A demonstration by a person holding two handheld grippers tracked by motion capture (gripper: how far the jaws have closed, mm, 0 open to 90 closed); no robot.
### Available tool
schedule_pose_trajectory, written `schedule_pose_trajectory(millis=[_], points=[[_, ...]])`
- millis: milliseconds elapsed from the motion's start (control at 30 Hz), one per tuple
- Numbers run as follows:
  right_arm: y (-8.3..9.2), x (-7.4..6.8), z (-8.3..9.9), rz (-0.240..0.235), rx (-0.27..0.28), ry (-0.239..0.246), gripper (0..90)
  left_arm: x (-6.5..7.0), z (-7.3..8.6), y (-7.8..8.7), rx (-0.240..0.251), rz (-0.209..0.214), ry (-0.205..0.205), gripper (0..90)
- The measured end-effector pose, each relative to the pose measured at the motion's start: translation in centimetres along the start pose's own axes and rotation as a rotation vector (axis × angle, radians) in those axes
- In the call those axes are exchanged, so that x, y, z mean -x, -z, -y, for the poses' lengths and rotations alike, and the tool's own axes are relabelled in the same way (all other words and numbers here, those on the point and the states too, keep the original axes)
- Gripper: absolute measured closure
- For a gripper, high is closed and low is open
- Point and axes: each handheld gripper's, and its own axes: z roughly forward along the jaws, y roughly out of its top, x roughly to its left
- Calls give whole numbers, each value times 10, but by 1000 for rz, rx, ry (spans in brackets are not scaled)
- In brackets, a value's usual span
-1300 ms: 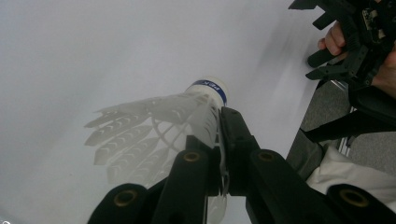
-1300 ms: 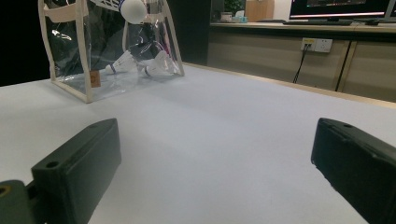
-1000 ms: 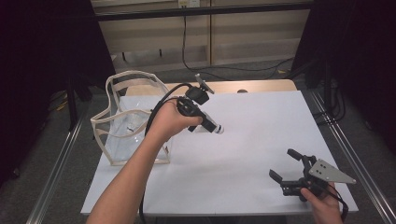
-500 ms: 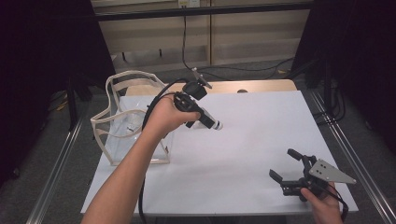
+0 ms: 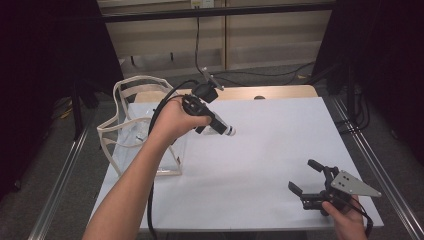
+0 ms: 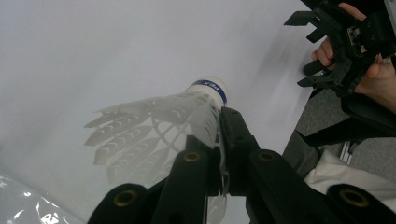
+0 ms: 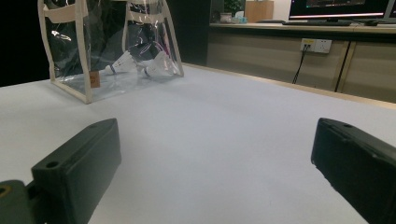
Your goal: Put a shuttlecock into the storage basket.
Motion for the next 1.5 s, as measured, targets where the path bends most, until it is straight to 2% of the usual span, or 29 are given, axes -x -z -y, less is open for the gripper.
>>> schedule_pose_trajectory(millis=[333,833,1500], points=[[0,0,0,1,1,3,10,0,-2,11,5,-21,9,882],[0,0,0,1,2,-1,10,3,-9,25,1,-28,1,882],[0,0,0,1,1,-4,10,1,-12,44,3,-46,18,883]])
